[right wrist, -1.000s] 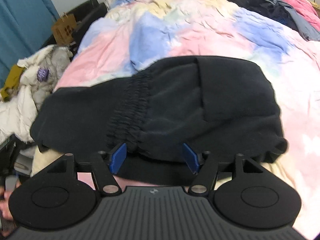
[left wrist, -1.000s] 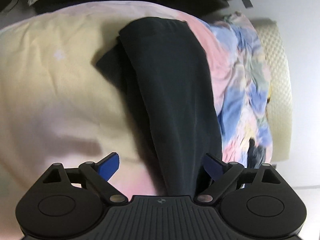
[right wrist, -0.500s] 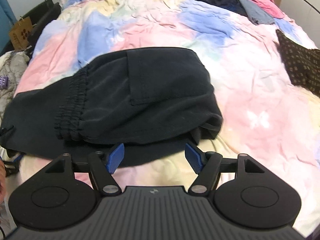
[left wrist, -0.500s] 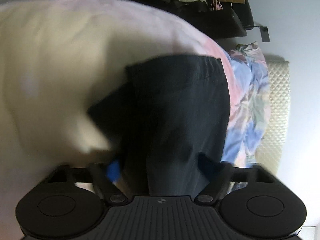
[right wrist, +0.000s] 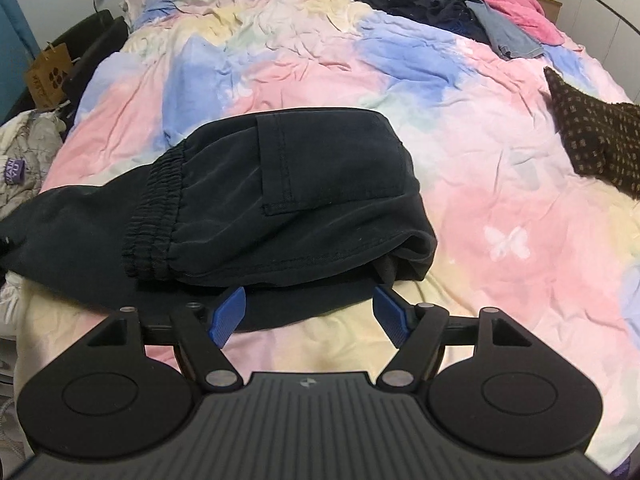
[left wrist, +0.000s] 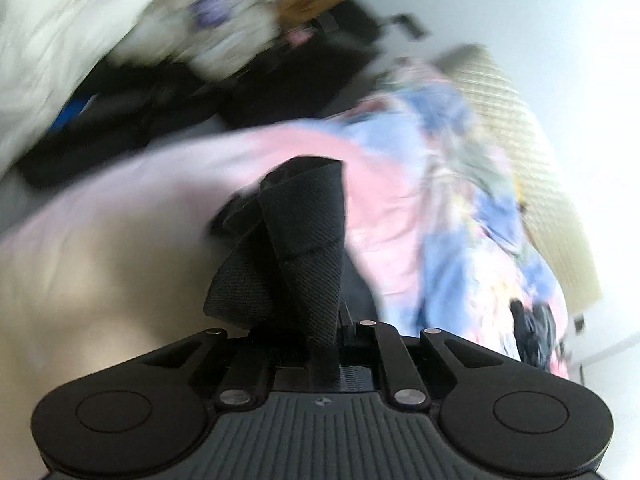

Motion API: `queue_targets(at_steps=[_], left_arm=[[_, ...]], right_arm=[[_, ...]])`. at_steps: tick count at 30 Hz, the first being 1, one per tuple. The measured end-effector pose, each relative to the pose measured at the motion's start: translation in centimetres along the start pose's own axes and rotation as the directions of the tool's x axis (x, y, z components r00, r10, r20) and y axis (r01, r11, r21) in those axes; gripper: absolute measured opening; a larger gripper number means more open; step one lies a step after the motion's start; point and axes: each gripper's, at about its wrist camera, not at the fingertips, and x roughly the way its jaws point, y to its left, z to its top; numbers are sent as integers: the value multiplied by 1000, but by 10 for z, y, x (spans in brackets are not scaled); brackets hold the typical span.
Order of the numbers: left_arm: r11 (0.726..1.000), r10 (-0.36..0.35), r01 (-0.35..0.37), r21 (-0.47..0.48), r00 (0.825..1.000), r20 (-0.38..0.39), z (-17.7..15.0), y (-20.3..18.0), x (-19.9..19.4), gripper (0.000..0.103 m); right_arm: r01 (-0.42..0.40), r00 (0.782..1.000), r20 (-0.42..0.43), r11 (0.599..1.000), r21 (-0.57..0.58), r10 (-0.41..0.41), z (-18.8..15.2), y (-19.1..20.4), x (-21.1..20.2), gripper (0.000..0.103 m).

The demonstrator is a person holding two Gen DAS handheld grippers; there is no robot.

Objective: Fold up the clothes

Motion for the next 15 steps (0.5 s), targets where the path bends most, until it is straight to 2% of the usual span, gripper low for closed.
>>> queue_targets(at_steps=[3, 6, 10, 15], left_arm=[[989, -45, 39, 140, 998, 43, 1, -53, -11, 11], [960, -87, 61, 275, 993, 83, -5, -113, -20, 11], [900, -129, 65, 430, 984, 121, -25, -205, -23, 10], [809, -141, 27, 587, 979, 149, -73, -296, -19, 10]], right_arm=[[-40, 999, 12, 999, 6, 40, -6, -6, -4, 72], [-73, 997, 16, 997, 13, 73, -12, -19, -5, 72], [-100, 995, 21, 995, 31, 99, -20, -46, -5, 72], [-129, 992, 25, 989, 77, 127, -31, -89, -2, 72]])
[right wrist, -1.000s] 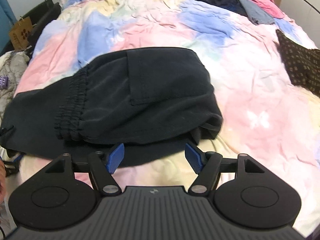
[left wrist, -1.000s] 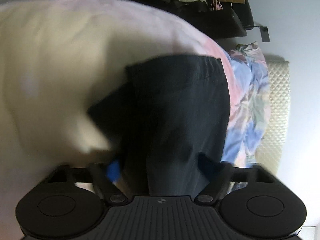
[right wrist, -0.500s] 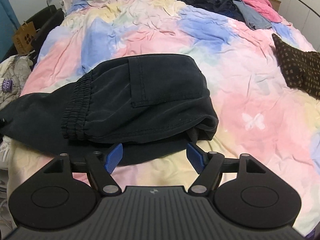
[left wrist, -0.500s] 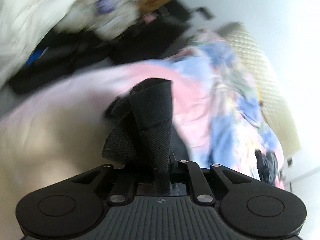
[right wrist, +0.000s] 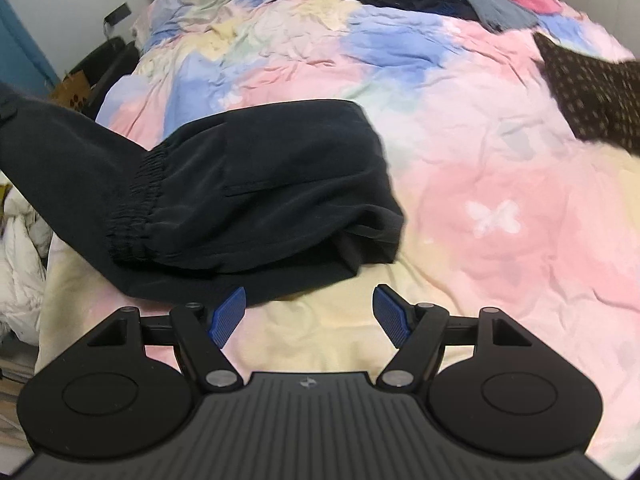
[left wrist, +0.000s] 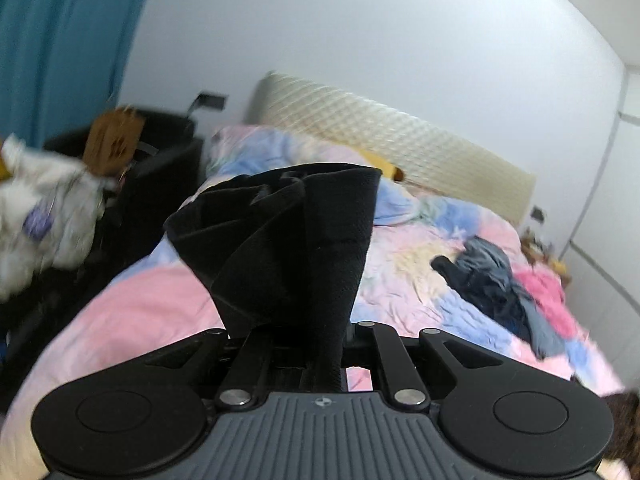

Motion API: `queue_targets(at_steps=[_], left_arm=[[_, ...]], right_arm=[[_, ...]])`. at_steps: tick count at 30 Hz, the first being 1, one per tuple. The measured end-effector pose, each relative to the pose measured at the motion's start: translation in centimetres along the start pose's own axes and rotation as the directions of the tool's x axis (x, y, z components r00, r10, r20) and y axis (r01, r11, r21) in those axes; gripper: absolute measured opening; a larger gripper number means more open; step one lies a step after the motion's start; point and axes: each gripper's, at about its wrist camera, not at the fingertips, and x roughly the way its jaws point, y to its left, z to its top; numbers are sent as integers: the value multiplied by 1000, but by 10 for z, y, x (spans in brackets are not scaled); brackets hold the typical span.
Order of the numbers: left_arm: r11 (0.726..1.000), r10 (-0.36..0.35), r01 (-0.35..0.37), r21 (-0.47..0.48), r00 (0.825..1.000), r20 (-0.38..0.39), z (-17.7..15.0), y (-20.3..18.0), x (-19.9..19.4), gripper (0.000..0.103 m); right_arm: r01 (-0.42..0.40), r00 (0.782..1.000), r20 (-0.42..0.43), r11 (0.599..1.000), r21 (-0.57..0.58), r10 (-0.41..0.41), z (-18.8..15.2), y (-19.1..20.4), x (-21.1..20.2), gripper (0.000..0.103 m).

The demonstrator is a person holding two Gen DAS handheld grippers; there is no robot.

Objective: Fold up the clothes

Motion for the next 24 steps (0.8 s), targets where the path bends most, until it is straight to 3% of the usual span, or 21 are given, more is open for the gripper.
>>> queue_targets(at_steps=[3, 8, 12, 15, 19, 24], left_arm=[[995, -4, 4, 100, 1000, 0, -7, -59, 11, 11], [975, -52, 64, 215, 997, -62, -46, -157, 42, 11], [950, -71, 110, 294, 988, -139, -110, -220, 80, 11], [924, -46, 122, 362, 976, -213, -172, -254, 118, 12], [891, 13, 106, 442, 966, -258, -250, -266, 139, 13], [870, 54, 68, 489, 971, -232, -278, -263, 138, 15]], right_arm=[[-15, 1000, -1, 1000, 23, 15, -4, -26, 3, 72], [-25, 999, 31, 998, 63, 23, -18, -69, 4, 69], [-29, 997, 79, 994, 107, 20, -32, -108, 1, 69], [-17, 997, 77, 990, 139, 6, -44, -137, 3, 69], [4, 999, 50, 983, 185, -13, -64, -178, 6, 68], [-30, 1000, 12, 973, 229, 28, -71, -210, 10, 66]])
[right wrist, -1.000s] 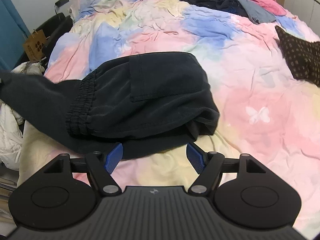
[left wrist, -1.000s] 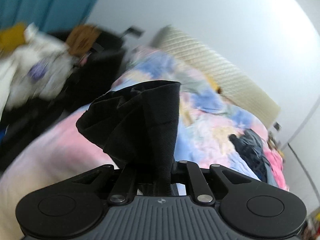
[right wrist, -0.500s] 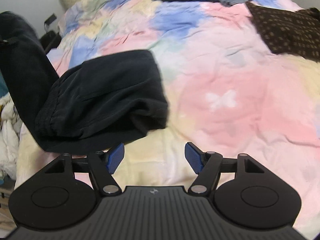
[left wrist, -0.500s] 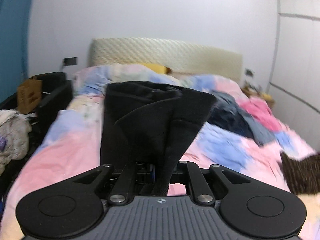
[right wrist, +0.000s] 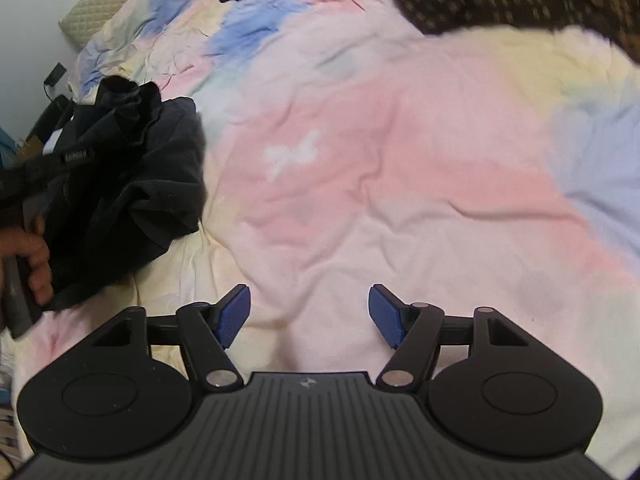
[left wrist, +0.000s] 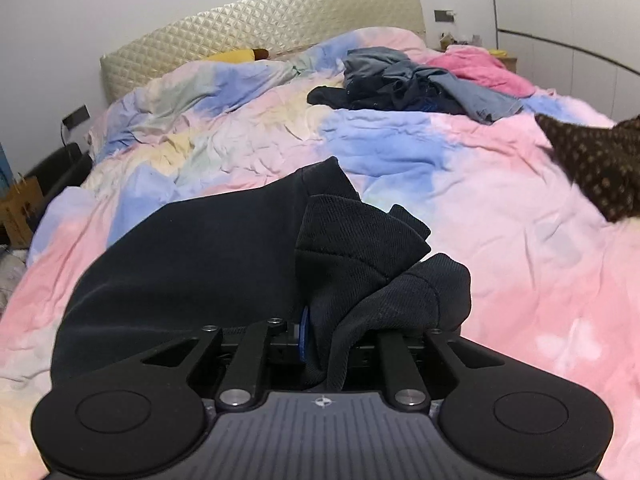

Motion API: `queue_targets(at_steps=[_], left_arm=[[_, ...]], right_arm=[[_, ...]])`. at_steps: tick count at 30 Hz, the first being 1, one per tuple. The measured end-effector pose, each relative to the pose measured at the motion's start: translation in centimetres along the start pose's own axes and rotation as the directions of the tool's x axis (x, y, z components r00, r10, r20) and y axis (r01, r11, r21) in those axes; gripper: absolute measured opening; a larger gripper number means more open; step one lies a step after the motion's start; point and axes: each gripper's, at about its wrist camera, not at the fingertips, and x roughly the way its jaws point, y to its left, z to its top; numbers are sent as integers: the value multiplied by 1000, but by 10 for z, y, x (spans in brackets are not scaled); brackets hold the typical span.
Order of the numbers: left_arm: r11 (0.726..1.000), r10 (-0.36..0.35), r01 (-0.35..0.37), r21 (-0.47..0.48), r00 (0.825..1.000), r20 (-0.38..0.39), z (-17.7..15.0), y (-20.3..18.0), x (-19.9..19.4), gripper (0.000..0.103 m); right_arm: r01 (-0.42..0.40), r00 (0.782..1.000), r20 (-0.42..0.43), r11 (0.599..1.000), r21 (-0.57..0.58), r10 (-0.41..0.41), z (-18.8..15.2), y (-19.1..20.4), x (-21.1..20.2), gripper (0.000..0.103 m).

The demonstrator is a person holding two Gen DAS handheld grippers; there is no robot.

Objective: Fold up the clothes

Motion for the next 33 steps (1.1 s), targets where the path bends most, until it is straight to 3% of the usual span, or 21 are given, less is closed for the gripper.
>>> queue_targets(at_steps=[2, 7, 16, 21, 27, 29, 31, 33], left_arm=[[1000, -3, 3, -9, 1000, -1, 2, 2, -18, 19], [995, -59, 57, -80, 998, -19, 18, 24, -56, 49], [988, -138, 136, -67, 990, -19, 9, 63, -132, 63], [991, -127, 126, -39, 992, -21, 8, 86, -136, 63], [986, -147, 153, 61, 985, -87, 8, 90, -103, 60], [980, -165, 177, 91, 979, -121, 6, 89, -90, 60], [971, -188, 206, 118, 971, -148, 5, 89, -80, 59], [963, -212, 234, 132, 964, -163, 4, 91, -73, 56]], right_arm=[[-48, 999, -3, 999, -7, 47, 10, 2, 0, 65], [-167, 985, 19, 984, -61, 169, 57, 29, 3, 65], [-330, 942, 4, 931, -157, 335, 145, 102, 30, 66], [-409, 912, -33, 901, -145, 408, 188, 139, 60, 67], [-464, 884, -120, 878, -116, 451, 214, 179, 107, 67], [-452, 887, -164, 885, -110, 432, 216, 192, 126, 67], [-430, 892, -205, 896, -109, 403, 218, 202, 145, 58], [-427, 885, -255, 898, -106, 390, 216, 209, 160, 58]])
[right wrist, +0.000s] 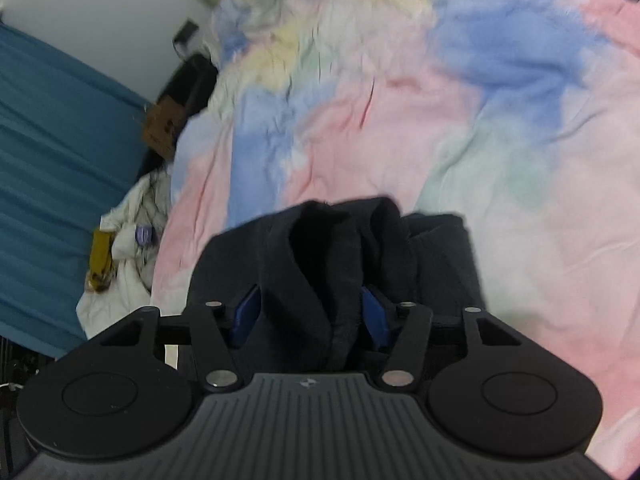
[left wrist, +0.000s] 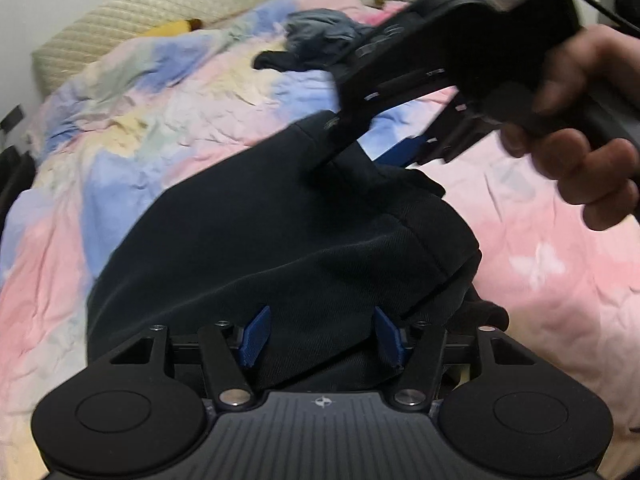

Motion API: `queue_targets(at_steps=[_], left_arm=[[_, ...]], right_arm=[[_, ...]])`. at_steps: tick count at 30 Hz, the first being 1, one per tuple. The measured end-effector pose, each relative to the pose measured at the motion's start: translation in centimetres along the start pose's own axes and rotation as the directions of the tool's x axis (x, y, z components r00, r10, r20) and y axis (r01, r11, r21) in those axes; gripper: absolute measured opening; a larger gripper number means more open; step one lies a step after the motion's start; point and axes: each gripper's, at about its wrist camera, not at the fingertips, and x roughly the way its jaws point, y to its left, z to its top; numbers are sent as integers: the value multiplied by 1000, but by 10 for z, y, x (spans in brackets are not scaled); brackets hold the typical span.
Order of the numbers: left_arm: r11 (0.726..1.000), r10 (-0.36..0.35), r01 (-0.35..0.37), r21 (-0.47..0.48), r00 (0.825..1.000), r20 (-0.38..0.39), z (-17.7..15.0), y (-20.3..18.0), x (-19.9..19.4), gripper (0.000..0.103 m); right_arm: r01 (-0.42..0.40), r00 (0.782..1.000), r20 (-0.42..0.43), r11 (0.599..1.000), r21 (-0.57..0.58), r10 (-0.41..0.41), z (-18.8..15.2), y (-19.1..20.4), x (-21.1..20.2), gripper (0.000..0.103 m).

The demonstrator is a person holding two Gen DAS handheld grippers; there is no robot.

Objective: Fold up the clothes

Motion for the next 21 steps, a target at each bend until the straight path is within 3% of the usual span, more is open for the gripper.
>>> queue_targets(at_steps=[2, 3, 7, 12, 15, 17, 21], left_arm=[[999, -34, 34, 6, 999, -5, 0, 4, 3, 20], [999, -39, 39, 8, 999, 6, 1, 6, 2, 3], [996, -71, 74, -43, 996, 55, 6, 13, -13, 1], [987, -138, 144, -69, 987, 84, 17, 8, -28, 0], [977, -207, 210, -27, 974, 88, 21, -9, -26, 0], [976, -216, 216, 13, 973, 77, 22, -23, -21, 0], [978, -198, 200, -60, 980, 33, 13, -22, -12, 6]], right_arm=[[31, 998, -55, 999, -22, -32, 0, 1, 16, 52], [48, 996, -71, 998, -35, -50, -1, 2, 22, 41], [51, 999, 23, 994, -96, -49, -4, 12, 10, 12], [71, 995, 85, 991, -115, -62, -4, 14, -17, 11], [106, 991, 95, 986, -128, -94, -3, 10, -24, 11], [125, 990, 86, 984, -126, -115, -5, 4, -18, 11], [158, 987, 35, 981, -109, -155, -14, -11, 6, 12]])
